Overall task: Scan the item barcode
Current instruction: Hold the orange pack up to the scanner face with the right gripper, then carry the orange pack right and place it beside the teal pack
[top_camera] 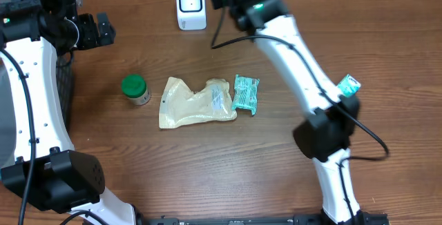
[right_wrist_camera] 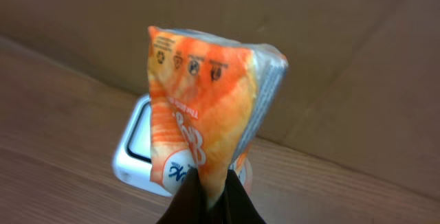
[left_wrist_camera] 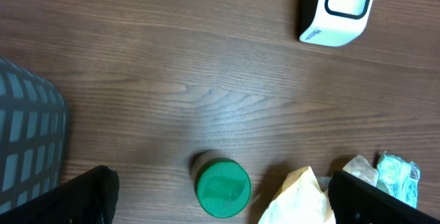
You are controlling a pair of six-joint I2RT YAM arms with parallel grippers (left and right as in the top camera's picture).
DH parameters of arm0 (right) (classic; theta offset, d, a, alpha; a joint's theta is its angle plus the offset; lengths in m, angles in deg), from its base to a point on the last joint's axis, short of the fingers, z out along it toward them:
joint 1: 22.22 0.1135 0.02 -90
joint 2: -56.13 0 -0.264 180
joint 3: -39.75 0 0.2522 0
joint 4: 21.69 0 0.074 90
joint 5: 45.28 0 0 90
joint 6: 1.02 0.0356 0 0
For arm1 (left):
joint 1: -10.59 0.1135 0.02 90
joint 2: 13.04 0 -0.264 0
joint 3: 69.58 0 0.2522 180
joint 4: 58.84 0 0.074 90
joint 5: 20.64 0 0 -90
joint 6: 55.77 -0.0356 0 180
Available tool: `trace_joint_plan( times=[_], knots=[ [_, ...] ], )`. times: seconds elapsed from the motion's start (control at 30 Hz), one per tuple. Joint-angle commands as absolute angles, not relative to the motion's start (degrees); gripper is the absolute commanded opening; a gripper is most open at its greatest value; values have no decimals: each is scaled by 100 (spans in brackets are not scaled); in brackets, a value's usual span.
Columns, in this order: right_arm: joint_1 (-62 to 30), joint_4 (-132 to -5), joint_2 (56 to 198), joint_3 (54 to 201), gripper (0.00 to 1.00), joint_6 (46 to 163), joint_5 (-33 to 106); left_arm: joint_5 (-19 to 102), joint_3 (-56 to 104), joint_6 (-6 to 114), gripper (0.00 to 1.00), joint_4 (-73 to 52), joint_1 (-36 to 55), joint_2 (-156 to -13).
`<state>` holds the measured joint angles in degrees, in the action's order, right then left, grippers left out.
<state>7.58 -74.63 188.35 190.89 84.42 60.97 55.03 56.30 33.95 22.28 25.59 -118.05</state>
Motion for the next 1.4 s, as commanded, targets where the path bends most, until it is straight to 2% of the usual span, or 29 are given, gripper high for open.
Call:
trace_joint_plan(
  times=[0.0, 0.07, 0.13, 0.57, 0.8, 0.83, 0.93, 1.03, 1.17, 1.27, 1.37],
  knots=[
    [1153, -6230, 19642, 19148, 4, 5986, 7220, 5479, 5689, 3446, 100, 2199, 2557, -11722],
    [1265, -5273, 20249, 19148, 4, 4794, 7229, 5479, 5689, 3446, 100, 2199, 2557, -11722],
    [1298, -4858, 20794, 19146, 4, 3911, 7284, 5477, 5689, 3446, 100, 2201, 2557, -11722],
    [1276, -4838, 20691, 19146, 4, 3990, 7826, 5477, 5689, 3446, 100, 2199, 2553, -11722],
    [1035, -7056, 18855, 19148, 4, 6845, 6504, 5479, 5689, 3446, 100, 2201, 2557, -11722],
    [937, -7824, 18420, 19148, 4, 7673, 5977, 5479, 5689, 3446, 100, 2201, 2557, -11722],
    [583, -9321, 17686, 19148, 4, 9157, 4650, 5479, 5689, 3446, 99, 2201, 2557, -11722],
    [-154, -11170, 17207, 19148, 4, 10514, 4438, 5479, 5689, 3446, 100, 2201, 2557, -11722],
    [-1301, -12739, 17222, 18905, 4, 11028, 4394, 5479, 5689, 3446, 100, 2201, 2542, -11722],
    [-1854, -12835, 17222, 18035, 4, 11024, 4392, 5479, 5689, 3446, 100, 2199, 2542, -11722],
    [-2239, -12342, 17222, 16726, 4, 11024, 4300, 5477, 5689, 3446, 99, 2199, 2542, -11722]
  ],
)
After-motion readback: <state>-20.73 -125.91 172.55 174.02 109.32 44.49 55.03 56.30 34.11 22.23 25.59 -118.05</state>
